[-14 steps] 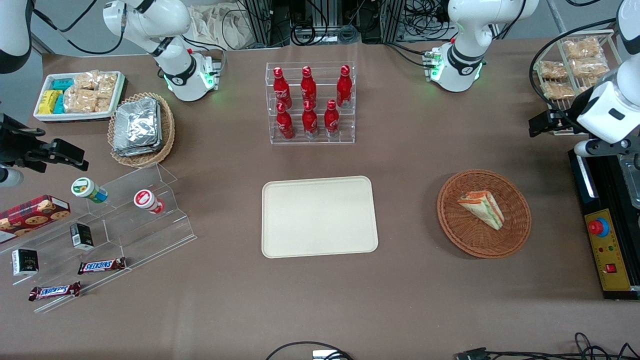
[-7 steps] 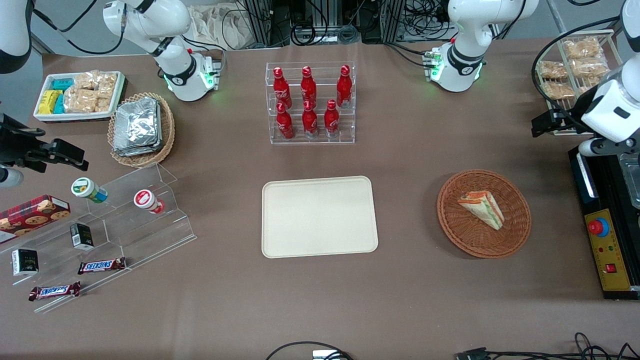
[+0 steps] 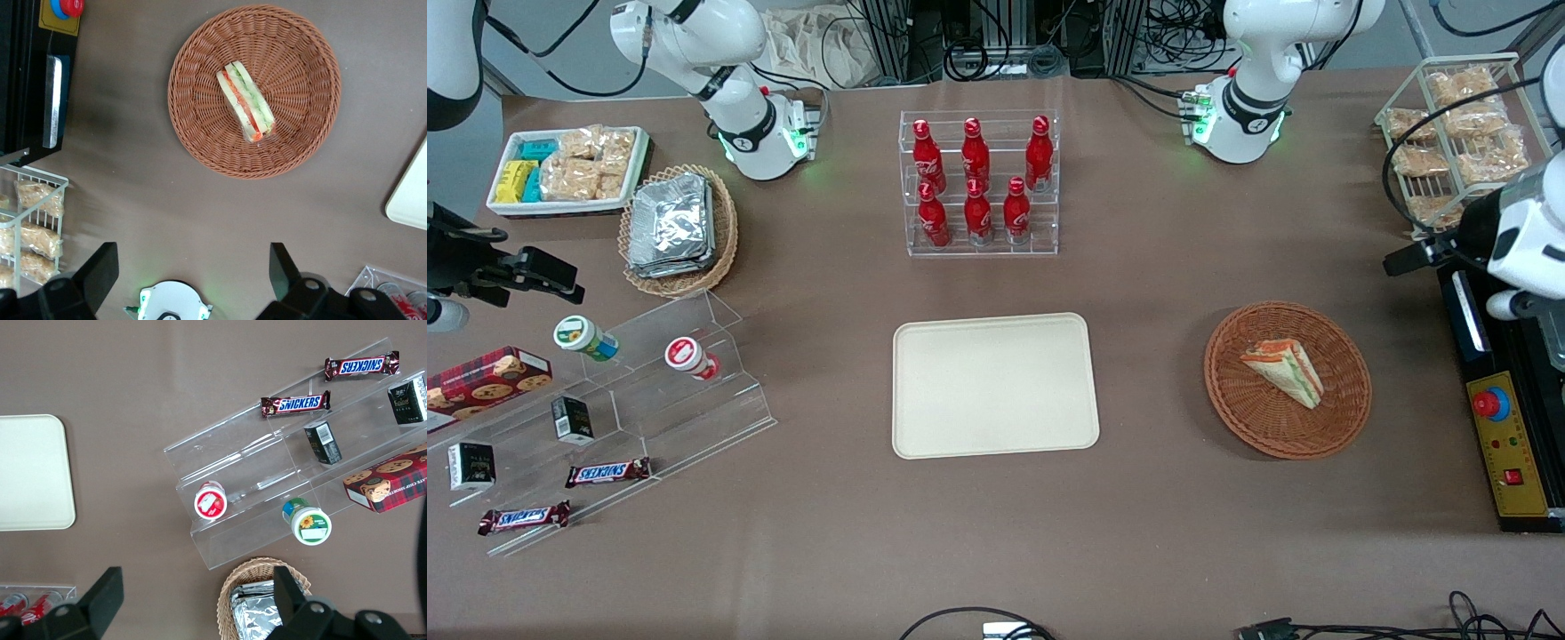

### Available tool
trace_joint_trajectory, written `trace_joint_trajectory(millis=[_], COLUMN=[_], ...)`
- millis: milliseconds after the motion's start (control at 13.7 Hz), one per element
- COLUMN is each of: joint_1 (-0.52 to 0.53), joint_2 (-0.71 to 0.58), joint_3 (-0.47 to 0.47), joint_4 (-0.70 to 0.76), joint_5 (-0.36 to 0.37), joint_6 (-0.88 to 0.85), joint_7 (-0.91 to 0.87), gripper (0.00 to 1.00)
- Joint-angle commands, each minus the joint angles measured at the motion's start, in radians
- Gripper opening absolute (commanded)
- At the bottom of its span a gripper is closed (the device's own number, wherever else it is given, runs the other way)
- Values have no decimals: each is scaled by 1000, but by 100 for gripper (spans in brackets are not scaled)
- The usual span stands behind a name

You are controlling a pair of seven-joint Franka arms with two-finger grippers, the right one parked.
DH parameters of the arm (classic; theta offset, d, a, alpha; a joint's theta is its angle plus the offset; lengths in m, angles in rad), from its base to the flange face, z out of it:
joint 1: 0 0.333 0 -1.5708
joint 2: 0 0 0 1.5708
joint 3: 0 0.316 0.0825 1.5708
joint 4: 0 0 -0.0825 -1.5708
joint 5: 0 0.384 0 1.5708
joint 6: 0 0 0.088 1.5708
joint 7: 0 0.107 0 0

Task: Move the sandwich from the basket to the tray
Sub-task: 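Move the left gripper over the wicker basket toward the wrapped sandwich, then lower the open left gripper around the wrapped sandwich in the basket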

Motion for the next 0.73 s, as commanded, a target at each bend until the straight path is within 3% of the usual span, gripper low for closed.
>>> trace_joint_trajectory(millis=[0,364,656], joint_1=[-3,24,60], joint_2=[33,65,134], joint_3=[4,4,4], joint_4=[11,-93,-142], joint_5=[-4,-24,-84], joint_6=[15,166,253], joint_7=[-47,-53,-104], gripper=[100,100,100])
